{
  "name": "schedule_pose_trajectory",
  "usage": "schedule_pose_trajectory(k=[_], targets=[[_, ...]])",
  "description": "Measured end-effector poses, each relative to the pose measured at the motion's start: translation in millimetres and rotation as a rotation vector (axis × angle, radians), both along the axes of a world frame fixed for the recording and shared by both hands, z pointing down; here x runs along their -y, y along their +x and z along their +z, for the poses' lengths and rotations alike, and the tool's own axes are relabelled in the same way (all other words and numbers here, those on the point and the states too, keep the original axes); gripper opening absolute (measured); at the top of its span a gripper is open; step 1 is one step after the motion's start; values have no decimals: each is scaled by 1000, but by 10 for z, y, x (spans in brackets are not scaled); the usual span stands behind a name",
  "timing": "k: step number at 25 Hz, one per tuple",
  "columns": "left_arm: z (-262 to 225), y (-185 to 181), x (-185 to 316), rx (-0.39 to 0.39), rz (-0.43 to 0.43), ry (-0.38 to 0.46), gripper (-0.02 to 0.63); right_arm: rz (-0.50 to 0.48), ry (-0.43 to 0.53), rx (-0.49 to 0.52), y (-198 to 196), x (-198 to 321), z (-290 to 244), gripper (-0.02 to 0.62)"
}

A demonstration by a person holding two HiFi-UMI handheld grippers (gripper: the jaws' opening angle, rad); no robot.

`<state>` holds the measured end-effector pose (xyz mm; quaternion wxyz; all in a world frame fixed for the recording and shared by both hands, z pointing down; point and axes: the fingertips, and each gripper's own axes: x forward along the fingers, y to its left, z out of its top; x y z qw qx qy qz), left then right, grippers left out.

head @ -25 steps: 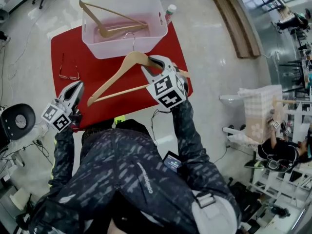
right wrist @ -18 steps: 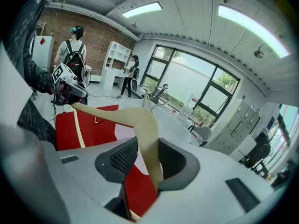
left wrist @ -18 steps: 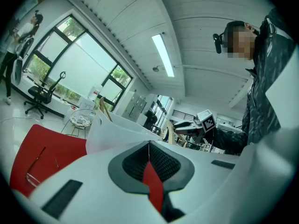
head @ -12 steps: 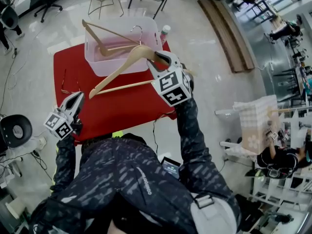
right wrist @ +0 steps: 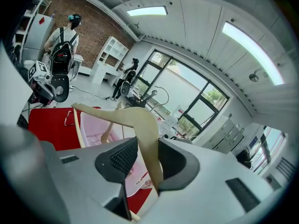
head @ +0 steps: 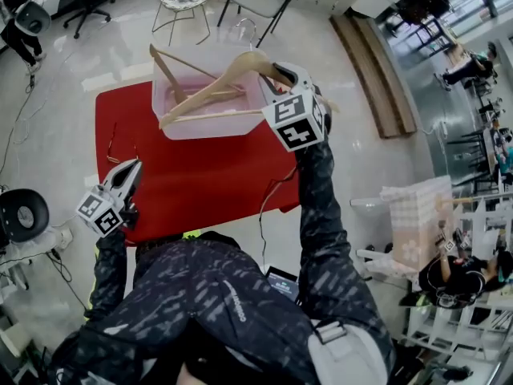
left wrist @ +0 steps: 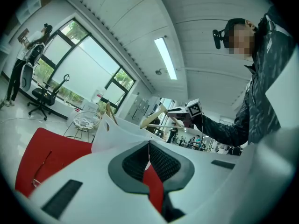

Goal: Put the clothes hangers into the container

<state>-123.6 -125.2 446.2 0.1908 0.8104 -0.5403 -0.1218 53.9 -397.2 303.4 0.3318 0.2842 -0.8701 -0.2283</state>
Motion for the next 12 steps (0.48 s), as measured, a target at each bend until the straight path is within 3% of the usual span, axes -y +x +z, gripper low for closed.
schedule_pose_trajectory(k=[12], targets=[[131,-218,22,-39,5,-36,11,11,122,-166,-640,620,271,146]])
